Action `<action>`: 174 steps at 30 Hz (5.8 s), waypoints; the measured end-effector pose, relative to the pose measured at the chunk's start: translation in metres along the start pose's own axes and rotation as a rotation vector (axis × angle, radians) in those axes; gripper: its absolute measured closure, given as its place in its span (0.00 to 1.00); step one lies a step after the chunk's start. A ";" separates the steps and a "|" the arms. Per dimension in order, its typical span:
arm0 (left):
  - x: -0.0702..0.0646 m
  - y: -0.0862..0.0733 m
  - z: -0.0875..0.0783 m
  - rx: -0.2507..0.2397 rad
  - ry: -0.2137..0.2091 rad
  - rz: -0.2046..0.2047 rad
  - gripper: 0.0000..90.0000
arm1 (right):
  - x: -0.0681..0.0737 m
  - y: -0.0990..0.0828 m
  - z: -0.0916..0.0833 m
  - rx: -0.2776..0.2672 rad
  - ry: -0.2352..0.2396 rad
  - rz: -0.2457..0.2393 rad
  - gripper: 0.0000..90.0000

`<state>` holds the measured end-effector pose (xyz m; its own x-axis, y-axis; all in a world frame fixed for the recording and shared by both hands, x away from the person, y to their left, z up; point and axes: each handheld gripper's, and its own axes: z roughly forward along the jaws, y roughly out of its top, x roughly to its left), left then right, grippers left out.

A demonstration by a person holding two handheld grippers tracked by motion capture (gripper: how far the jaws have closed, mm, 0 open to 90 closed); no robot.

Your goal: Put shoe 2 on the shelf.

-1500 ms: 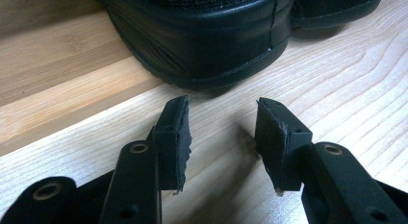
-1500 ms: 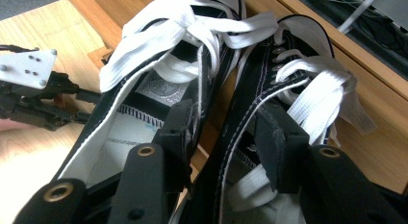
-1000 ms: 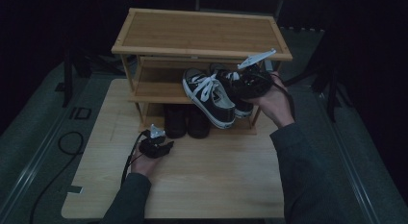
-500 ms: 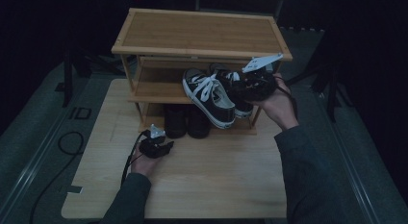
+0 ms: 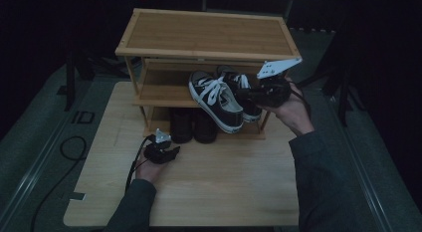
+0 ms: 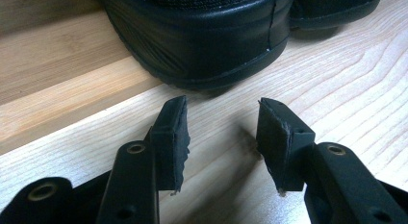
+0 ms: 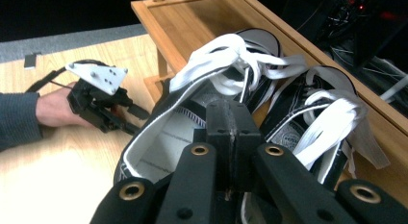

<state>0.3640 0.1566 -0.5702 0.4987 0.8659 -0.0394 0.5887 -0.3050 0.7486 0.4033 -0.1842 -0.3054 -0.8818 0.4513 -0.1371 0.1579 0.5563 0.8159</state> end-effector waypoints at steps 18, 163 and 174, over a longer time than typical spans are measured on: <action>0.005 0.002 -0.005 0.016 0.021 -0.033 0.65 | 0.003 -0.020 -0.018 -0.034 0.017 -0.002 1.00; 0.018 0.172 -0.075 -0.086 0.046 0.122 1.00 | 0.058 -0.045 0.087 -0.105 0.264 -0.068 1.00; 0.019 0.171 -0.075 -0.092 0.041 0.114 1.00 | 0.059 -0.036 0.099 -0.103 0.276 -0.082 1.00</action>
<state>0.4260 0.1503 -0.3932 0.5314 0.8437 0.0755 0.4678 -0.3666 0.8042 0.3896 -0.1088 -0.3989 -0.9793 0.1937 -0.0587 0.0477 0.5028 0.8631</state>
